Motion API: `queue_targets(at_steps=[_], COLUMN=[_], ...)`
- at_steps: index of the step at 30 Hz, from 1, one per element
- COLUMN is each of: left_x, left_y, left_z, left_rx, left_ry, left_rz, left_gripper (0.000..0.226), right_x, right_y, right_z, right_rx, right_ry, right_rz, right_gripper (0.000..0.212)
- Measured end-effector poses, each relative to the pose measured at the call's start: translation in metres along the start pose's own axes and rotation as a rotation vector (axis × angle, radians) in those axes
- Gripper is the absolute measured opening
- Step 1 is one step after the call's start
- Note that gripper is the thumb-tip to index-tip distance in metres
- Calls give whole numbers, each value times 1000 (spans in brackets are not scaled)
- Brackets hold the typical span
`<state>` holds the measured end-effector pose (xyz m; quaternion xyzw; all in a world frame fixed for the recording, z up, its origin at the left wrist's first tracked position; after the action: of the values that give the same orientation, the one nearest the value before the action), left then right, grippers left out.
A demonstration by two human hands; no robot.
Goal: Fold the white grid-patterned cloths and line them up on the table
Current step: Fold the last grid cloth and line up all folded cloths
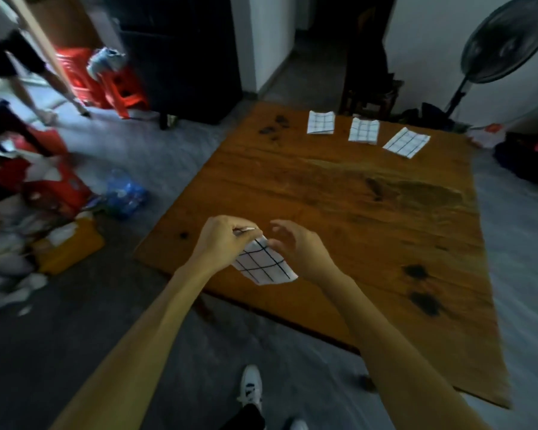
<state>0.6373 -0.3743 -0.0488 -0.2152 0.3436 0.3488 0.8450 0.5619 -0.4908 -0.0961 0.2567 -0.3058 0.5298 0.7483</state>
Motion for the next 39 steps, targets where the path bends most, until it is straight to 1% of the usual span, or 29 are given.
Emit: queue_targets(at_steps=[1, 3, 4, 5, 7, 9, 10, 13, 15, 17, 20, 23, 26, 29, 33, 39], left_x=[-1, -2, 0, 3, 18, 40, 52, 85, 108, 132, 165, 205, 249, 285, 323, 371], left_y=[10, 28, 35, 41, 57, 78, 90, 126, 152, 178, 209, 238, 268, 292, 312, 321], left_z=[1, 12, 21, 31, 54, 76, 86, 110, 120, 128, 146, 181, 221, 259, 305, 350], left_rx=[-1, -22, -39, -57, -90, -141, -177, -327, -414, -457, -532, -647, -753, -789, -807, -865], left_ry=[-9, -31, -42, -46, -52, -14, 26, 239, 434, 510, 552, 561, 604, 572, 558, 539], left_rz=[1, -2, 7, 25, 81, 156, 195, 294, 368, 428, 448, 486, 526, 547, 555, 617], left_gripper=[9, 8, 8, 10, 20, 28, 29, 23, 28, 28, 19, 14, 9, 9, 17, 14], right_x=[13, 29, 34, 40, 52, 65, 70, 89, 107, 125, 154, 188, 229, 268, 313, 347], right_y=[1, 5, 7, 9, 12, 16, 17, 17, 16, 18, 21, 19, 16, 10, -5, -39], right_z=[-14, -37, -45, -50, -55, -63, -67, -77, -91, -118, -172, -225, -274, -314, -359, -417], right_rx=[29, 67, 73, 64, 45, 76, 97, 131, 155, 190, 255, 269, 309, 293, 267, 293], right_ry=[5, 0, -22, -57, -160, -275, -309, -383, -466, -547, -662, -678, -671, -664, -642, -626], right_rz=[52, 97, 107, 115, 105, 84, 73, 61, 54, 21, -43, -65, -36, -11, 22, -22], right_gripper=[34, 13, 5, 4, 6, 8, 8, 8, 10, 14, 17, 15, 12, 10, 12, 14])
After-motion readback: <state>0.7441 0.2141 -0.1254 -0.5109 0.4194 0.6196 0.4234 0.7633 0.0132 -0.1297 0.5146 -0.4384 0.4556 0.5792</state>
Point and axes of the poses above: each hand's wrist, its own y-axis away from the middle knuckle, its own z-axis out of the back of the hand, x = y × z, the point moved 10 cm from there along -y, towards the middle knuckle, and after that the axes turned 1 degree about -z, right-handed, at the moved point
